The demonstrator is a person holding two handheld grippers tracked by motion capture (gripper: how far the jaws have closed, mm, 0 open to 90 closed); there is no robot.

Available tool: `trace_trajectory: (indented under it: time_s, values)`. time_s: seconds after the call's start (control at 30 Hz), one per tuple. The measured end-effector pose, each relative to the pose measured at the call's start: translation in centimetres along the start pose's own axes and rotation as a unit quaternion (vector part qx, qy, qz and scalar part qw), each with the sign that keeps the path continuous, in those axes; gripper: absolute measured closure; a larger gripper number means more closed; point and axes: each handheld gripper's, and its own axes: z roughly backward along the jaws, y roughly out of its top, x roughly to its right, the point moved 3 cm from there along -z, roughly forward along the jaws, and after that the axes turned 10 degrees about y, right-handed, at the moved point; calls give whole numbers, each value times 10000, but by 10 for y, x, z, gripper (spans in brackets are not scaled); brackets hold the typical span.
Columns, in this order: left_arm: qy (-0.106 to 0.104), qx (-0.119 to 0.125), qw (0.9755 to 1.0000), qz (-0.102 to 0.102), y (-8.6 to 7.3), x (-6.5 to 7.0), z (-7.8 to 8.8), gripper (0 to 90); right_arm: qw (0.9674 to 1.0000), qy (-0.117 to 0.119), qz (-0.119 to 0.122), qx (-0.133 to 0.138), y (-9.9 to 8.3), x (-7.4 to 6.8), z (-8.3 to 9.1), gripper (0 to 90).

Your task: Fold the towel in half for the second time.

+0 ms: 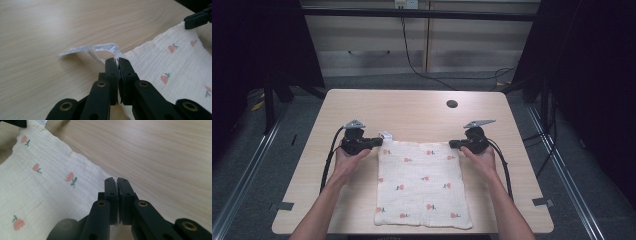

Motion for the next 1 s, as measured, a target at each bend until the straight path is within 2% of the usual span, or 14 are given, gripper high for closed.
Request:
trace_trajectory:
  time_s: [0.17, 0.4, 0.57, 0.7, 0.93, 1.0]
  values:
    - [11, 91, 9999, 74, 4, 1, 4, 868, 10000, 0, 60, 52, 5, -3, 4, 872]
    - [20, 225, 9997, 66, 12, 1, 11, 869, 9998, 30, 126, 166, 9, -7, 12, 873]
    - [18, 355, 9994, 6, 23, 5, 18, 868, 9993, 16, 156, 327, 16, -10, 21, 873]
    - [-12, 420, 9991, 35, 28, 7, 20, 868, 9990, 4, 154, 428, 19, -11, 26, 873]
    - [-17, 495, 9987, -134, 40, 10, 27, 868, 9981, -32, 156, 597, 29, -11, 38, 873]
    - [-42, 554, 9984, -84, 43, 9, 30, 868, 9980, -17, 159, 618, 32, -12, 39, 873]
